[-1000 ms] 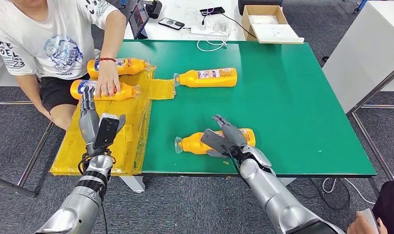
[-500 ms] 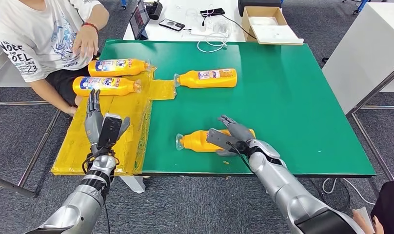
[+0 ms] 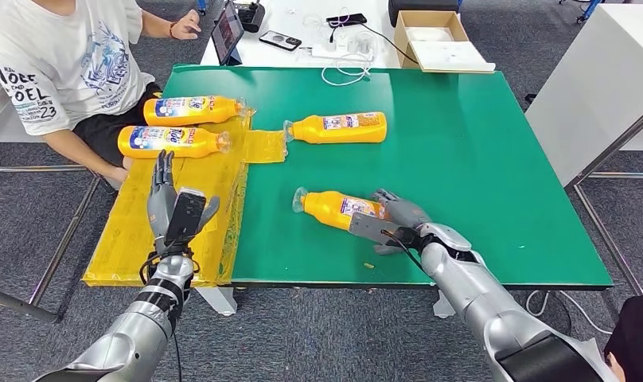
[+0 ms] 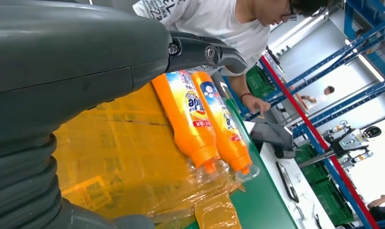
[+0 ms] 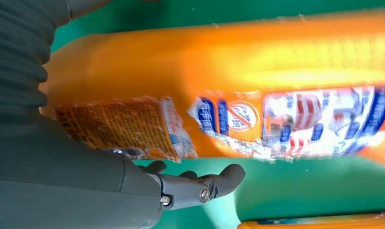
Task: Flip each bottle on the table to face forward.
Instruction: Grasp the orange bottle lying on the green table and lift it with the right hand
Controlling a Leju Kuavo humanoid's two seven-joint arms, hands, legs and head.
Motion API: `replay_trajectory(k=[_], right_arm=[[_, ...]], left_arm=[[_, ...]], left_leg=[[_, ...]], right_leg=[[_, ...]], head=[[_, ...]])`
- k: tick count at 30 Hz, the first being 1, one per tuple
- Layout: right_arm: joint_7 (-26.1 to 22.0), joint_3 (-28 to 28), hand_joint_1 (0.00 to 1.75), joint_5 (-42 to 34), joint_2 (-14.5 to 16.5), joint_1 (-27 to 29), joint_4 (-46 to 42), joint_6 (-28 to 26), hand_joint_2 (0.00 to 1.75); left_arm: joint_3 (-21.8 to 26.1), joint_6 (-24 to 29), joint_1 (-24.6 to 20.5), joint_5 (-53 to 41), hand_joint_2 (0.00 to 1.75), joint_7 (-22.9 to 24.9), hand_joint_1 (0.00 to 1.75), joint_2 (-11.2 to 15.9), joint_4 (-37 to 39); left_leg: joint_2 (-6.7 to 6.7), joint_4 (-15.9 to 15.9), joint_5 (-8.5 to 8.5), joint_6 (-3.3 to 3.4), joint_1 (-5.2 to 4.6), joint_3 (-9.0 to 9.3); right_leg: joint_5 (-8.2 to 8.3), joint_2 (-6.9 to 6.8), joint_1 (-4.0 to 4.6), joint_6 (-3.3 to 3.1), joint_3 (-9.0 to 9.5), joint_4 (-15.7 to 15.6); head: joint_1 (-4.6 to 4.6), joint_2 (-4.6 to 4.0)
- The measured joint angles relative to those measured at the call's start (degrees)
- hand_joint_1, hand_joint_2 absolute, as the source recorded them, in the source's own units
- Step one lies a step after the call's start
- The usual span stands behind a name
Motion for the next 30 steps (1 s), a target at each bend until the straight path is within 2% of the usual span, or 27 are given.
replay_trajectory(k=[3,5,7,8,10,22,26,30], right_arm=[[0.8,1.6,0.03,0.5,0.2,-0.7,1.2,0.3,1.75],[1.1,2.4,0.62,0.6,0.4,-1.1,1.8,0.4,1.75],[1.3,3.0,1.38,0.5,0.8,-1.4,2.4,0.2,1.75],[1.3,3.2,1.54,0.3,1.1,-1.5,2.7,-0.2,1.75],[1.6,3.4,1.72,-0.2,1.8,-1.5,3.3,-1.8,1.75],[0.9,1.5,1.75,-2.9,5.4,1.3,3.9,-13.7,1.75],[-2.1,-1.4,1.75,-3.8,6.3,4.2,1.5,-19.7,1.75],[-7.1,-6.3,1.75,-4.7,8.0,9.6,-5.8,-28.1,1.75]], left_arm=[[-0.2,-0.3,-0.4,0.2,1.75,0.0,0.00,-0.3,0.6],[-0.5,-0.4,-0.5,0.3,1.75,0.0,0.00,-0.6,0.9],[-0.7,-0.5,-0.6,0.3,1.75,0.0,0.00,-0.8,1.1],[-0.8,-0.5,-0.6,0.3,1.75,0.0,0.00,-0.9,1.2],[-1.0,-0.6,-0.7,0.4,1.75,0.0,0.00,-1.0,1.3],[-1.2,-0.3,-0.6,0.9,1.75,0.0,0.00,-1.4,1.4],[-1.2,-1.1,-0.4,1.4,1.75,0.0,0.00,-1.4,1.3],[-1.2,-4.2,0.4,3.3,1.75,0.1,0.00,-1.7,0.7]], left_leg=[[0.01,0.0,0.00,0.00,0.00,0.04],[0.05,0.0,-0.01,-0.01,0.00,0.08],[0.09,0.0,-0.01,-0.01,0.00,0.13],[0.11,0.0,-0.02,-0.01,0.01,0.16],[0.16,0.0,-0.02,-0.02,0.01,0.22],[0.42,0.0,-0.04,-0.03,0.02,0.31],[0.42,0.0,-0.04,-0.03,0.02,0.26],[0.31,0.0,-0.03,-0.03,0.02,0.01]], right_leg=[[0.00,0.00,0.00,0.00,0.03,0.0],[0.00,0.01,0.00,0.00,0.06,0.0],[0.00,0.02,0.00,0.00,0.09,0.0],[0.00,0.02,0.01,0.00,0.11,0.0],[0.00,0.05,0.01,-0.01,0.14,0.0],[0.02,0.34,0.03,-0.03,0.13,0.0],[0.02,0.34,0.03,-0.03,0.10,0.0],[0.02,0.32,0.03,-0.03,-0.07,0.0]], head=[[0.01,0.00],[0.00,0.00],[0.01,0.00],[0.01,0.00],[0.01,0.00],[0.02,0.00],[0.01,0.00],[0.00,0.00]])
